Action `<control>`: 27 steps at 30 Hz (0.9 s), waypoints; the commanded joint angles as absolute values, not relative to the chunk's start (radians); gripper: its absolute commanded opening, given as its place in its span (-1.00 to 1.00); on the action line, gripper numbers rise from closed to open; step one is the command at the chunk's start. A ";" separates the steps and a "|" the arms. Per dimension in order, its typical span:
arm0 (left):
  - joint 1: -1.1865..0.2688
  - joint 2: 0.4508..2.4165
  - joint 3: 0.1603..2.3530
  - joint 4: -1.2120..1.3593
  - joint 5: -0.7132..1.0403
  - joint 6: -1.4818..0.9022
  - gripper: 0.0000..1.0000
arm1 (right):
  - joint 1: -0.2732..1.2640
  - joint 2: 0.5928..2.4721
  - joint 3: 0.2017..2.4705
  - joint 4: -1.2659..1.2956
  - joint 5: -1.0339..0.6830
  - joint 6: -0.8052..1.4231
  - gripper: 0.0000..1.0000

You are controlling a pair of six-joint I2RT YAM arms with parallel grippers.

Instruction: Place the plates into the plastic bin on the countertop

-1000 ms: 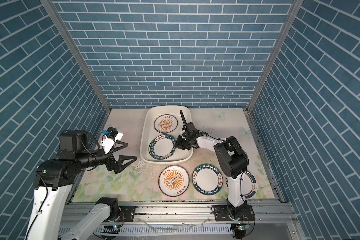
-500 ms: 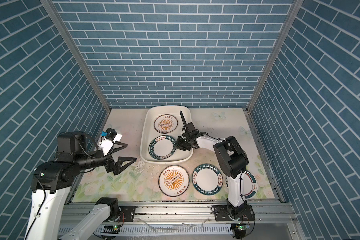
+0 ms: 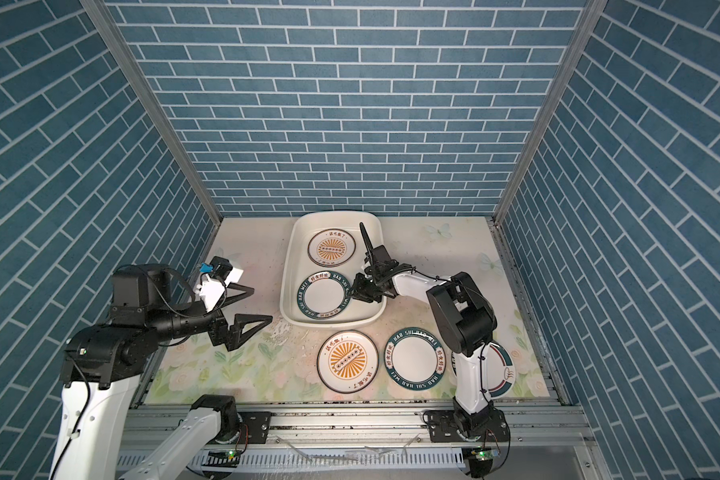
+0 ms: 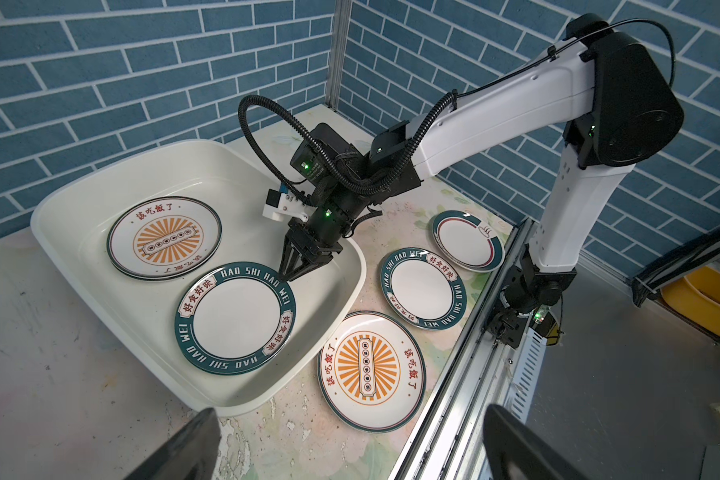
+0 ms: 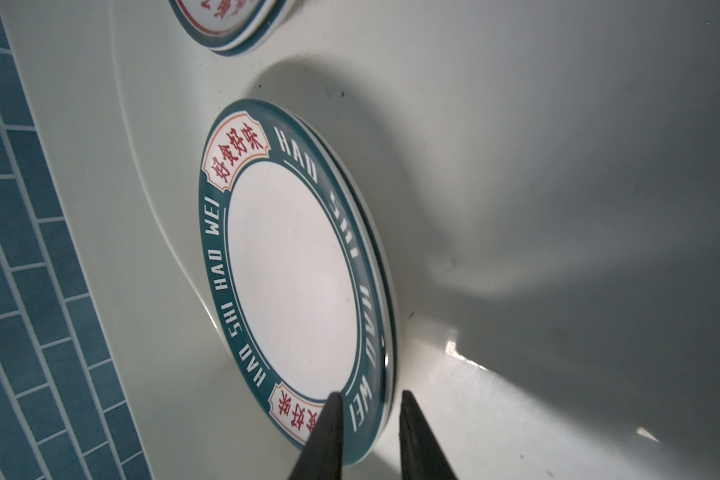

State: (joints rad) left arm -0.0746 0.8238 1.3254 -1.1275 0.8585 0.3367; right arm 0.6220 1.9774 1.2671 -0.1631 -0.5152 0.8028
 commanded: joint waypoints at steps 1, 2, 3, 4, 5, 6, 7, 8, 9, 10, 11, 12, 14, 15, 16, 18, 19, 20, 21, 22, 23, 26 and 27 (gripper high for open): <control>-0.069 0.821 1.331 -1.127 0.876 0.341 0.99 | 0.627 1.977 1.304 -0.211 -0.504 0.763 -0.49; -0.068 0.821 1.332 -1.131 0.876 0.344 0.99 | 0.626 1.977 1.311 -0.217 -0.506 0.759 -0.49; -0.069 0.821 1.330 -1.132 0.875 0.345 0.99 | 0.626 1.977 1.316 -0.221 -0.507 0.755 -0.49; -0.069 0.822 1.329 -1.134 0.873 0.345 0.99 | 0.626 1.976 1.321 -0.225 -0.509 0.752 -0.49; -0.069 0.825 1.330 -1.137 0.870 0.348 0.99 | 0.626 1.976 1.329 -0.234 -0.509 0.747 -0.49; -0.069 0.827 1.331 -1.140 0.868 0.348 0.99 | 0.626 1.974 1.337 -0.247 -0.505 0.739 -0.49; -0.069 0.828 1.330 -1.140 0.866 0.348 0.99 | 0.626 1.970 1.350 -0.270 -0.488 0.729 -0.49; -0.069 0.828 1.327 -1.138 0.865 0.348 0.99 | 0.626 1.963 1.362 -0.300 -0.451 0.717 -0.49; -0.069 0.824 1.322 -1.134 0.862 0.348 0.99 | 0.626 1.956 1.370 -0.320 -0.425 0.704 -0.49; -0.069 0.822 1.316 -1.131 0.861 0.348 0.99 | 0.627 1.949 1.380 -0.336 -0.410 0.688 -0.48; -0.067 0.822 1.306 -1.129 0.858 0.348 0.99 | 0.625 1.940 1.391 -0.351 -0.395 0.674 -0.48; -0.067 0.823 1.300 -1.129 0.853 0.350 0.99 | 0.626 1.935 1.403 -0.365 -0.379 0.662 -0.47; -0.067 0.819 1.285 -1.121 0.821 0.351 0.99 | 0.626 1.926 1.433 -0.398 -0.337 0.637 -0.47; -0.067 0.817 1.283 -1.119 0.807 0.352 0.99 | 0.626 1.920 1.446 -0.407 -0.317 0.630 -0.47; -0.067 0.820 1.284 -1.128 0.801 0.360 0.99 | 0.626 1.910 1.458 -0.411 -0.298 0.622 -0.47; -0.067 0.822 1.282 -1.136 0.797 0.367 0.99 | 0.624 1.889 1.479 -0.417 -0.261 0.612 -0.46; -0.067 0.821 1.276 -1.136 0.799 0.364 0.99 | 0.624 1.872 1.492 -0.425 -0.231 0.605 -0.45; -0.067 0.818 1.269 -1.133 0.802 0.362 0.99 | 0.625 1.860 1.502 -0.430 -0.213 0.597 -0.44; -0.067 0.816 1.259 -1.126 0.804 0.357 0.99 | 0.624 1.841 1.508 -0.439 -0.193 0.588 -0.42; -0.067 0.812 1.252 -1.120 0.803 0.350 0.99 | 0.625 1.819 1.512 -0.448 -0.173 0.578 -0.40; -0.067 0.811 1.248 -1.120 0.804 0.350 0.99 | 0.624 1.797 1.511 -0.456 -0.153 0.572 -0.38; -0.066 0.813 1.249 -1.114 0.793 0.347 0.99 | 0.623 1.714 1.488 -0.479 -0.095 0.550 -0.33; -0.066 0.814 1.249 -1.108 0.788 0.337 0.99 | 0.623 1.680 1.475 -0.486 -0.070 0.544 -0.32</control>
